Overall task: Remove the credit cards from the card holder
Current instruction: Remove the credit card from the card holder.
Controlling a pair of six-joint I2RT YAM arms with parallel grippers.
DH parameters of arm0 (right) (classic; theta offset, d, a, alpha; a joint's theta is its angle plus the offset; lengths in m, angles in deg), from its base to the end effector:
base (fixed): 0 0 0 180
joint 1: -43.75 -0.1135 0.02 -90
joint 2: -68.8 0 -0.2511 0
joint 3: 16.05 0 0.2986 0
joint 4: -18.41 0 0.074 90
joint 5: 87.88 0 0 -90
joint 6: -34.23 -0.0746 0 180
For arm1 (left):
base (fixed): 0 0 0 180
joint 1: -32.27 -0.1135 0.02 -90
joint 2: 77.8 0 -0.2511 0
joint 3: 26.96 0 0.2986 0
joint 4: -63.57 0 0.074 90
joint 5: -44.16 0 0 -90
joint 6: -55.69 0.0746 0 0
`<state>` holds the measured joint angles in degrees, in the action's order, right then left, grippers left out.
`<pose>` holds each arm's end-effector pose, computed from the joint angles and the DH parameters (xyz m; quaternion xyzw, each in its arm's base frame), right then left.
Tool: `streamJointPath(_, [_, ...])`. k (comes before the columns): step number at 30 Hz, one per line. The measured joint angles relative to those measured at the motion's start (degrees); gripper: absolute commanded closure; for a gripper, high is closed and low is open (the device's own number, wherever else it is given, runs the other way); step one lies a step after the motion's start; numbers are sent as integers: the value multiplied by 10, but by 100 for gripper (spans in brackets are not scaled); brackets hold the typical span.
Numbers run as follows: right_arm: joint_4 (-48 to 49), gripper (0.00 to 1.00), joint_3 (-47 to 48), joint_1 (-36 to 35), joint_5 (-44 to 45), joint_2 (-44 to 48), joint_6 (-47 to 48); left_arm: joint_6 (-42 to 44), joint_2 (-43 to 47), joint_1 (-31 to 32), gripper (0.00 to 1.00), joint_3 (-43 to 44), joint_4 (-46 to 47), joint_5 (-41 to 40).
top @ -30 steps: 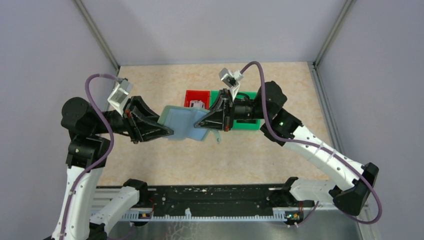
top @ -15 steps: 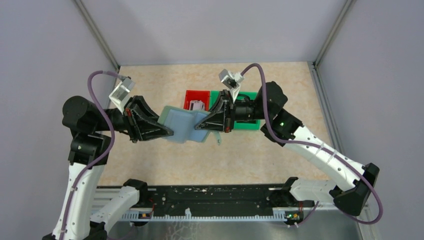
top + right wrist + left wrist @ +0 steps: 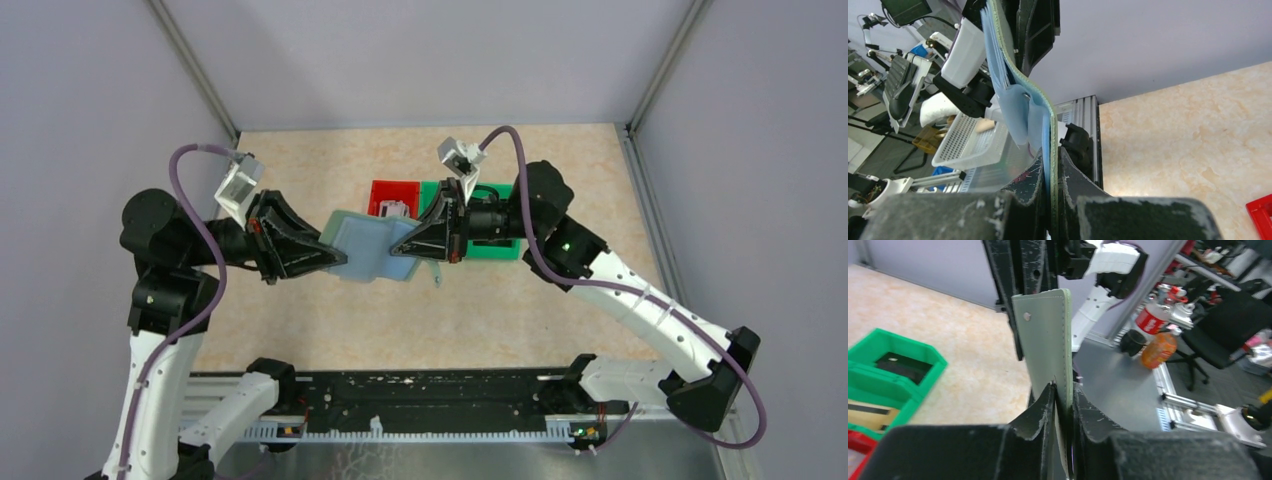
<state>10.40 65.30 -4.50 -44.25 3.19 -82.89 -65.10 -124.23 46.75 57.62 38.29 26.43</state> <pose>0.1782 0.2807 0.4401 -0.4024 0.5401 0.6282 0.3896 0.1527 -0.1128 0.5014 0.3850 0.5638 -0.5823 0.4414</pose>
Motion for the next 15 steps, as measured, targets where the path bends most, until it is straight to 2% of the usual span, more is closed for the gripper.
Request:
streamJointPath(4, [-3,100,9,0,2,0,2,57,4,0,87,15,-43,-45])
streamJointPath(11, [-11,100,10,0,6,1,6,84,11,0,85,16,-62,-63])
streamJointPath(15, [-18,100,13,0,9,1,12,88,11,0,94,16,-63,-64])
